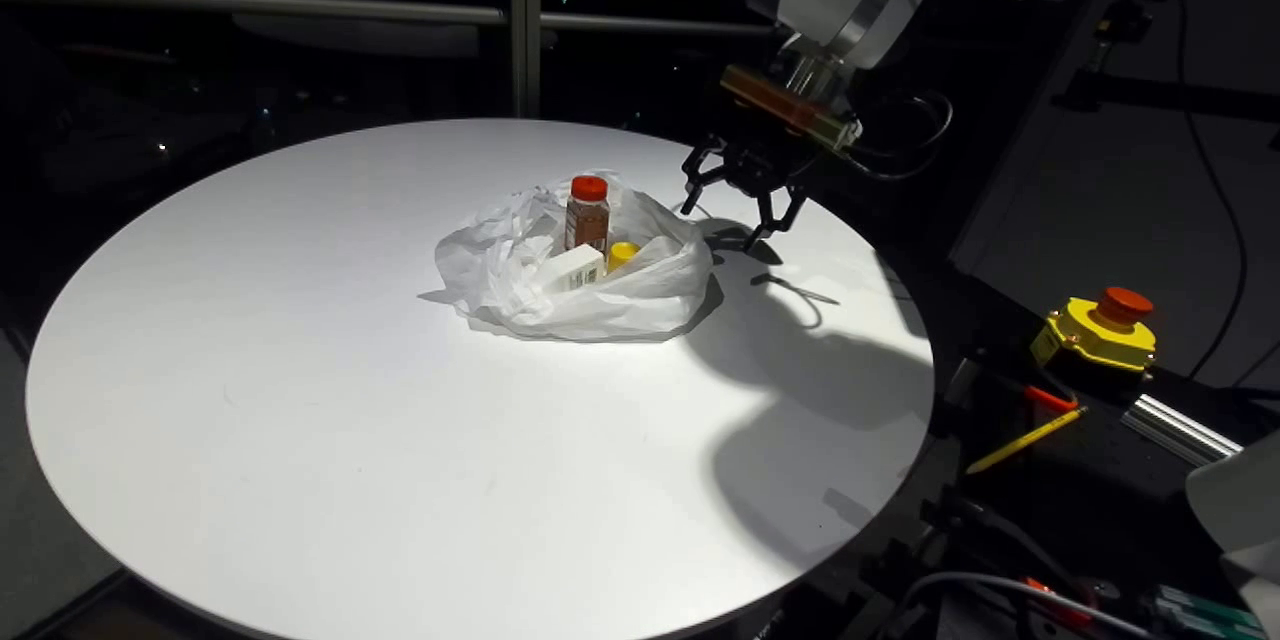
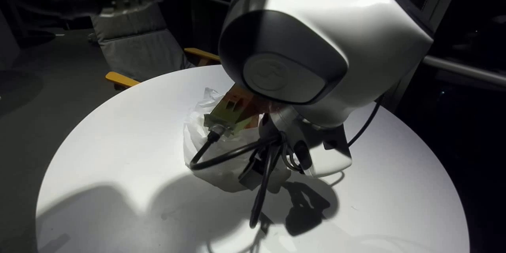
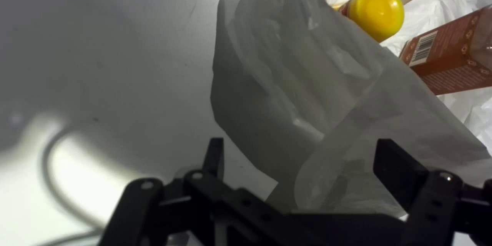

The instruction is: Place the three containers inside the white plastic, pull up the plastic bag

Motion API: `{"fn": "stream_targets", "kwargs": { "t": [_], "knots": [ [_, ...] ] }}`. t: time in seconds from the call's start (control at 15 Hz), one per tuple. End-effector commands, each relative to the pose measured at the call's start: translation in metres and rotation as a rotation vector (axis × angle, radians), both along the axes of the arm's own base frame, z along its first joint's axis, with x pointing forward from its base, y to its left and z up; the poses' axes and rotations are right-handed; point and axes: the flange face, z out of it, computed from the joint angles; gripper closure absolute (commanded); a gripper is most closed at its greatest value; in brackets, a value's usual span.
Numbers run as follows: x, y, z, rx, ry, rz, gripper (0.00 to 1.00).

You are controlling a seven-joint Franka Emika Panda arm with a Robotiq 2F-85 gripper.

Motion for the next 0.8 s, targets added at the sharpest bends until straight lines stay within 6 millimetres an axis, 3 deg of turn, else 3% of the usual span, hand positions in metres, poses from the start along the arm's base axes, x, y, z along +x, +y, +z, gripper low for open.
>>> {"fn": "stream_targets", "kwargs": {
  "t": [0.0,0.13,0.2,0.73],
  "knots": [
    [0.0142,-0.0086,0.0016,0.078,-0.010,-0.099,0.05],
    [0.0171,-0.0080,-0.0003,0.111,-0.009,-0.125,0.13],
    [0.0186,-0.0070,-0.0019,0.128,-0.008,-0.133,0.30],
    [0.0191,-0.0145,-0.0019,0.163,-0.053,-0.208,0.92]
  ]
}}
